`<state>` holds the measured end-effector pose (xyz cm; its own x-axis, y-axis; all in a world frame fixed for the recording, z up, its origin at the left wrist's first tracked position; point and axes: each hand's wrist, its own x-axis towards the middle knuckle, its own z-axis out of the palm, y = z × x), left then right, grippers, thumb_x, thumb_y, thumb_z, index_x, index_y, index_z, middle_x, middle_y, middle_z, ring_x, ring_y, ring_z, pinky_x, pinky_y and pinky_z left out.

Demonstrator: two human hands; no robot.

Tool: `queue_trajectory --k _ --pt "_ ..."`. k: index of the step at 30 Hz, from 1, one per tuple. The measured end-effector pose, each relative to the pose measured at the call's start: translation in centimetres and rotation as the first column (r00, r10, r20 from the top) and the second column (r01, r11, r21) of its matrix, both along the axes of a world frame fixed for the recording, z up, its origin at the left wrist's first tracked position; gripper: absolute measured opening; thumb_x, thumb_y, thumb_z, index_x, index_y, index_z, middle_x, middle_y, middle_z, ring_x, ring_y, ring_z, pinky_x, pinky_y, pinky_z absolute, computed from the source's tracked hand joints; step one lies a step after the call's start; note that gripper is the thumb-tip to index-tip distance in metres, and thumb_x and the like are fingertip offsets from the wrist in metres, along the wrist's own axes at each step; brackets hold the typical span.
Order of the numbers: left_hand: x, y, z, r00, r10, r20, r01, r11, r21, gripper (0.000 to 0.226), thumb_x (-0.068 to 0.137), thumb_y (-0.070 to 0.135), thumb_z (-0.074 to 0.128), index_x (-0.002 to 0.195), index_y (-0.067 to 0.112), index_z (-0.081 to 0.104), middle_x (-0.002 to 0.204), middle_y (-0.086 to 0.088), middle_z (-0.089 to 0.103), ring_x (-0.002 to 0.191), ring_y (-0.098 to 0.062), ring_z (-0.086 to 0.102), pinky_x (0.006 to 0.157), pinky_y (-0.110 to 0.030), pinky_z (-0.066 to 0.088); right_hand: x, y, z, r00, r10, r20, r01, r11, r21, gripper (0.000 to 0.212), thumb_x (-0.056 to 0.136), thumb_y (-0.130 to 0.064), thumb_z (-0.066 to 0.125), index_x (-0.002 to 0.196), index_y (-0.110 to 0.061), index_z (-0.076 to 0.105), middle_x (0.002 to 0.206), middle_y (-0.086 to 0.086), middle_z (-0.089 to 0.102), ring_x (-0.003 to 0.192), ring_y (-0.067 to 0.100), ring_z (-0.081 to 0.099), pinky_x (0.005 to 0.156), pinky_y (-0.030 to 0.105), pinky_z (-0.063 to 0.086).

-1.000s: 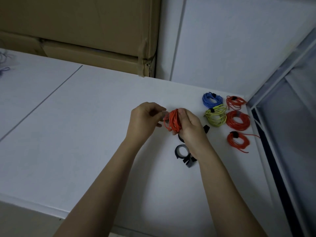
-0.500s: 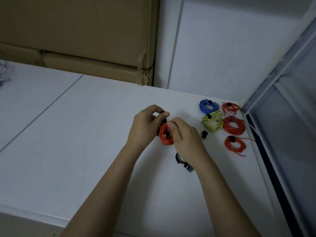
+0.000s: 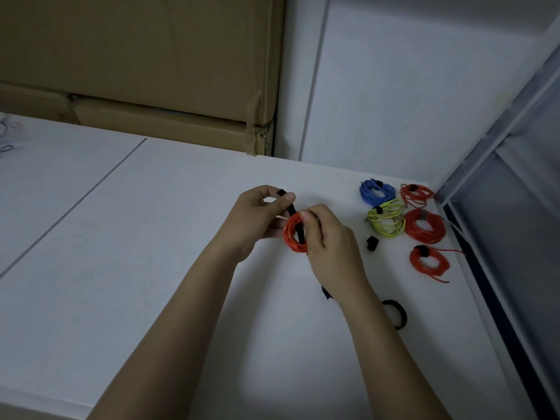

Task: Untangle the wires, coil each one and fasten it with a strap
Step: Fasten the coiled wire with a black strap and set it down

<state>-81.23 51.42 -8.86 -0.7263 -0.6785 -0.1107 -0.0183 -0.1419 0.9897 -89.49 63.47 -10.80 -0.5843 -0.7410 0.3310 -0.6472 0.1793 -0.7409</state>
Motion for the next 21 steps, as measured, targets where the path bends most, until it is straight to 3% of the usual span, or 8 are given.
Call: queue_trajectory --k 6,11,13,16,21 --pt "0.0 -1.4 -0.5 0.999 0.008 -0.032 -0.005 0.995 0.099 0.024 0.091 0.024 0.064 0.075 0.008 0.058 0.076 -0.010 0.067 0.055 -0.019 0.064 0.056 -0.025 0.054 0.2 -1.3 0.2 1.000 0.012 0.007 -0.012 1.000 0.021 0.021 0.101 -0.034 0.039 0.089 -0.023 0.052 0.062 -0.010 0.053 0.062 0.011 0.051 0.056 0.033 0.038" --pt "-0.1 -2.4 -1.5 1.000 0.002 -0.001 -0.002 0.996 0.086 0.025 0.093 0.024 0.062 0.073 0.010 0.059 0.071 -0.002 0.065 0.051 -0.015 0.059 0.053 -0.023 0.051 0.6 -2.3 -0.7 0.999 0.033 -0.006 -0.033 0.998 0.051 0.016 0.101 -0.033 0.039 0.088 -0.029 0.047 0.065 -0.015 0.052 0.062 0.006 0.052 0.054 0.025 0.040" --pt "0.1 -2.9 -1.8 1.000 -0.019 0.001 0.019 0.996 0.089 0.023 0.093 0.025 0.061 0.076 0.009 0.059 0.069 0.000 0.064 0.053 -0.015 0.058 0.053 -0.023 0.051 0.9 -3.1 -1.1 0.999 0.032 0.010 -0.033 0.999 0.027 0.016 0.101 -0.030 0.040 0.088 -0.028 0.048 0.068 -0.018 0.051 0.065 0.000 0.052 0.054 0.014 0.038" --pt "0.8 -3.9 -2.1 0.998 -0.048 -0.037 0.052 0.990 0.131 0.019 0.093 0.024 0.061 0.088 0.005 0.061 0.075 -0.002 0.068 0.060 -0.018 0.064 0.054 -0.023 0.052 0.9 -4.2 -1.5 0.999 0.001 0.048 0.000 1.000 -0.018 0.016 0.101 -0.023 0.043 0.091 -0.023 0.055 0.081 -0.015 0.055 0.075 -0.001 0.052 0.066 0.006 0.037" --pt "1.8 -4.7 -2.5 0.988 -0.079 -0.135 0.107 0.972 0.211 0.026 0.084 0.024 0.064 0.105 0.009 0.064 0.086 -0.003 0.074 0.074 -0.016 0.070 0.062 -0.021 0.054 0.6 -5.5 -2.0 0.998 -0.014 0.069 0.016 1.000 -0.017 0.019 0.100 -0.021 0.045 0.096 -0.016 0.063 0.087 -0.006 0.060 0.075 -0.001 0.050 0.067 0.003 0.036"
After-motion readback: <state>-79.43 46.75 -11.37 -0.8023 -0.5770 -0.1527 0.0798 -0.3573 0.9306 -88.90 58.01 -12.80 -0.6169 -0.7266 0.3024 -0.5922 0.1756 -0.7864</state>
